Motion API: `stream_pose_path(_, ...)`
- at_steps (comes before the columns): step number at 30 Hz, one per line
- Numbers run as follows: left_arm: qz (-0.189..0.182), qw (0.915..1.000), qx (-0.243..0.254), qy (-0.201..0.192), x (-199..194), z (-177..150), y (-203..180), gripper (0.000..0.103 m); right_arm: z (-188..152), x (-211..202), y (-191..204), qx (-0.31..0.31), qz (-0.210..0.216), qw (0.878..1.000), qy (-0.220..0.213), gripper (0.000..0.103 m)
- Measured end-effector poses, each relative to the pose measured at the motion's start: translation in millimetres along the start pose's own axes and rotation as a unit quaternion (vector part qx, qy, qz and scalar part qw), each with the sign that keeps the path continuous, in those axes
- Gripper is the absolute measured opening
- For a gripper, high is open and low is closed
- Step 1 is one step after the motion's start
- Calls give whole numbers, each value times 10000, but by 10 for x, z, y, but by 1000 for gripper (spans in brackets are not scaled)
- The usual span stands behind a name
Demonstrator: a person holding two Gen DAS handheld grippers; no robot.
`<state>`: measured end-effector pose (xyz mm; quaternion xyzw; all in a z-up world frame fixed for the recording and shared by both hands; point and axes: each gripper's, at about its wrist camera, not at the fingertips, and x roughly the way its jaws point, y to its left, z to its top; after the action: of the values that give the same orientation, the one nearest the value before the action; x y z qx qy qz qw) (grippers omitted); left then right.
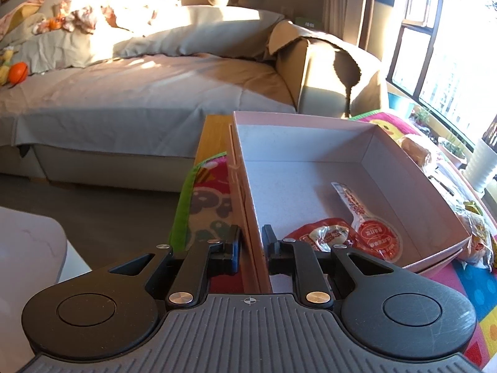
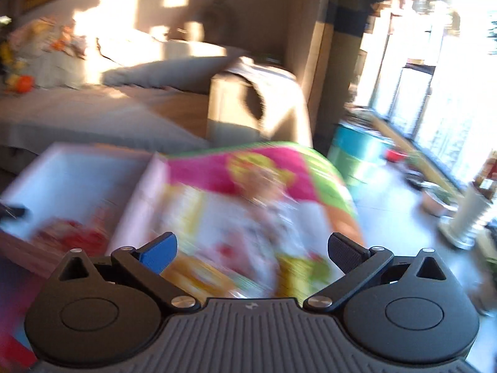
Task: Organize objects
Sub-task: 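Carry the red pastry packet into the pink box and release it, then return the right tool and grasp the round bun in yellow-labelled bag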
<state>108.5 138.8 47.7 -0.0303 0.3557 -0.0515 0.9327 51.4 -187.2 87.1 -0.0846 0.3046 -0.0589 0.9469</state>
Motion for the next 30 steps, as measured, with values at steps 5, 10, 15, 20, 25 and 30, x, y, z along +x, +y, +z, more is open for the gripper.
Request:
stream_pose_path(5,24,10000,-14,2,-1,0,5,17,-328,138,-293,584,432,9944,771,103)
stream_pose_path(10,51,10000,19,44,4,14,-5,16,-527,311,-421,1252,565,9845,1091,103)
stream_pose_path(15,51,10000,11,53,4,13,-2,16,-586,395,-292,1266,866,9800,1265,98)
stream_pose_path(20,68,10000,10,58,10,13,-5,16,-598,234,-48,665,1230,9823,1246,76)
stream_pose_path(25,65,10000,15,61,12,19,-7,16,-693,-18,161,264,1571,9802,1175,76)
stream_pose_path(30,29,10000,-15,53,19,8,4,16,-713,-154,275,67,1507,9826,1083,76)
